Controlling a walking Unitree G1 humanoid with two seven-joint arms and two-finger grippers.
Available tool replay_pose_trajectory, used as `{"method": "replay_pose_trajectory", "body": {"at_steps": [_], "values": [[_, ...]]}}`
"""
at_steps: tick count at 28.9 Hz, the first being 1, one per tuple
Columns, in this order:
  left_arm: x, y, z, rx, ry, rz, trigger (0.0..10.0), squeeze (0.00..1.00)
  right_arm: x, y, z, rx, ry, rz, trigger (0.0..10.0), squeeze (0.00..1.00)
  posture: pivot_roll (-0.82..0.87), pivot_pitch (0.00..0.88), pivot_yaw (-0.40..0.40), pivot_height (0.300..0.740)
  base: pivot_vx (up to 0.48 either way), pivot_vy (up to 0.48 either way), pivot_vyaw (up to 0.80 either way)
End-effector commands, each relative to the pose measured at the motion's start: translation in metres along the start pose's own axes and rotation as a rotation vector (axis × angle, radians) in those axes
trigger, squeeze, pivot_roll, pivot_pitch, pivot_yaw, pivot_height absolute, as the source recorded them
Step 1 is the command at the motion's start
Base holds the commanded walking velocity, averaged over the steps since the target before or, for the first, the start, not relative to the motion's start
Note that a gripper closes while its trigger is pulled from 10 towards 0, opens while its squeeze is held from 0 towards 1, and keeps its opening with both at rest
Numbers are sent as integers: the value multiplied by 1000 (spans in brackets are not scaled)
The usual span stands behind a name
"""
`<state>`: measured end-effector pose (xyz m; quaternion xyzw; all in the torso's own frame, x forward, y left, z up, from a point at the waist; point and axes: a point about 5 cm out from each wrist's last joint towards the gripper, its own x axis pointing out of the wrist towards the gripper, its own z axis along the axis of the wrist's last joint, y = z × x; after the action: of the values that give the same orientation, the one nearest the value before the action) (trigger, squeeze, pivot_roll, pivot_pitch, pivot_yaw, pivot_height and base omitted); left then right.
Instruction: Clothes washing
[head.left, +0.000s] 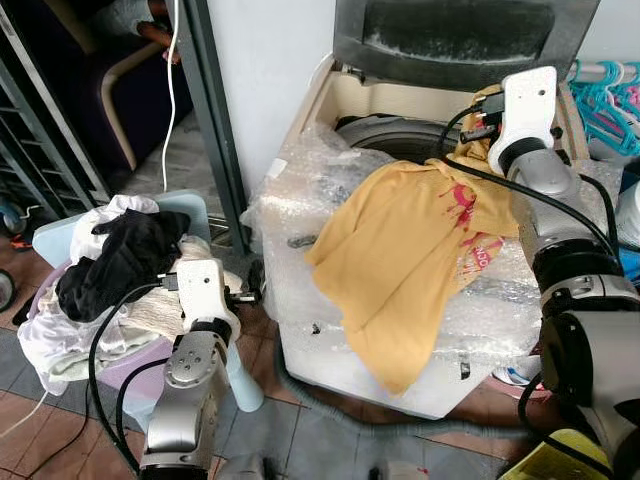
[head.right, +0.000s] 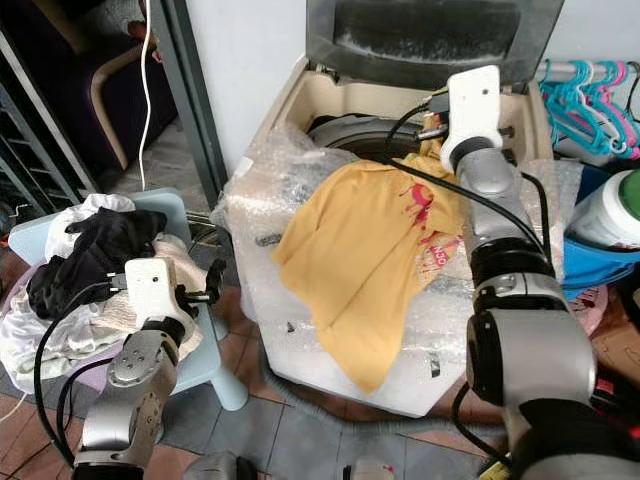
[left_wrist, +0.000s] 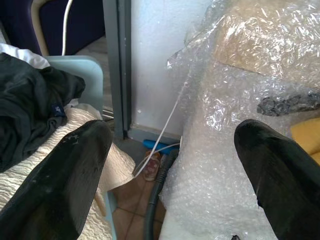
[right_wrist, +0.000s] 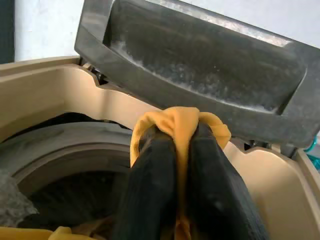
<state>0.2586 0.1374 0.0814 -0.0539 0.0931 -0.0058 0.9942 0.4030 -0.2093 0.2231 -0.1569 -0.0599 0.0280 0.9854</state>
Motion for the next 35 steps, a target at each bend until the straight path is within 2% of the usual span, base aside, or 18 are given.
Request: {"method": "replay_pose_trajectory", "body": {"at_steps": [1,6,7,9,10,14,16,17,18,21,22,26,31,35], "values": [[1,0,1,2,4,2,10000,0,2,2,12,0,-45,17,10000,0,-52,0,18,740,0,0,0],[1,-1,1,6,4,1,10000,0,-1,7,5,41,-5,81,10000,0,-51,0,18,740,0,0,0],[1,0,1,5,6,4,10000,0,-5,12,2,90,-6,140,10000,1000,-49,0,14,740,0,0,0],[1,0,1,4,6,6,10000,0,-7,15,2,111,-13,172,10000,1000,-49,0,14,740,0,0,0],[0,0,1,5,6,6,10000,0,-10,19,5,62,-38,208,10000,1000,-48,0,12,740,0,0,0],[0,0,1,2,8,9,10000,0,-17,25,10,-4,-88,300,10000,1000,-49,0,12,740,0,0,0],[-1,0,1,-1,10,11,10000,0,-23,22,11,-49,-103,357,10000,1000,-50,0,11,740,0,0,0],[-1,0,1,-2,10,11,10000,0,-27,12,13,-59,-110,359,10000,1000,-50,0,9,740,0,0,0],[-1,0,1,-2,10,11,10000,0,-27,12,13,-59,-110,359,10000,1000,-50,0,9,740,0,0,0],[-2,1,1,-4,13,14,10000,0,-38,-5,16,-64,-115,382,10000,1000,-51,0,10,740,0,0,0],[-3,2,0,-5,16,16,10000,0,-44,-12,14,-80,-107,406,10000,1000,-52,0,11,740,0,0,0],[-4,3,-1,-2,20,14,10000,0,-57,-20,4,-146,-65,451,10000,1000,-56,0,15,740,0,0,0],[-5,4,-1,4,26,10,10000,0,-85,-16,-23,-209,49,566,10000,1000,-55,0,18,740,0,0,0],[-5,4,-1,8,29,9,10000,0,-92,-14,-38,-297,114,563,10000,1000,-56,0,21,740,0,0,0]]}}
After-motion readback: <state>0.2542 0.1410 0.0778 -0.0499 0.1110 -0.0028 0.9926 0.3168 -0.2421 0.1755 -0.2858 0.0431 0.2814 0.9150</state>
